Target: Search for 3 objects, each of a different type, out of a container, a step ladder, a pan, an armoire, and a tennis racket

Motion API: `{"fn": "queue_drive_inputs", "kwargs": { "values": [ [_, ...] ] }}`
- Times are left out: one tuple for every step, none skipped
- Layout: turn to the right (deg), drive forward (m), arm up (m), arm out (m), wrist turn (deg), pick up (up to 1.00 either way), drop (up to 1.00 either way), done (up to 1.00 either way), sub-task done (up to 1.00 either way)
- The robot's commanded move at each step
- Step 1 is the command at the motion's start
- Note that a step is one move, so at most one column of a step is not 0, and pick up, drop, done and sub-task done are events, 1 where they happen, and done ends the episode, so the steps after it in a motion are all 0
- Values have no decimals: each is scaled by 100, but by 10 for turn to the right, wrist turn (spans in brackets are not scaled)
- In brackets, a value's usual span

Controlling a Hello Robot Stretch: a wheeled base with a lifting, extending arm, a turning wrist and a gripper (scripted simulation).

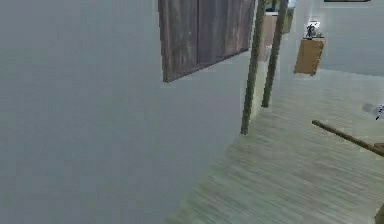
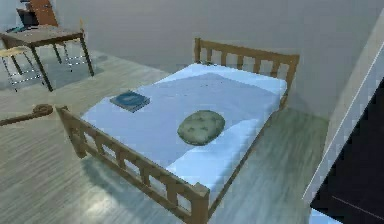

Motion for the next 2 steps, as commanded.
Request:
{"fn": "queue_drive_inputs", "kwargs": {
  "values": [
    [390,0,0,0,0,0,0,0,0],
    [0,100,0,0,0,0,0,0,0]
  ]
}}
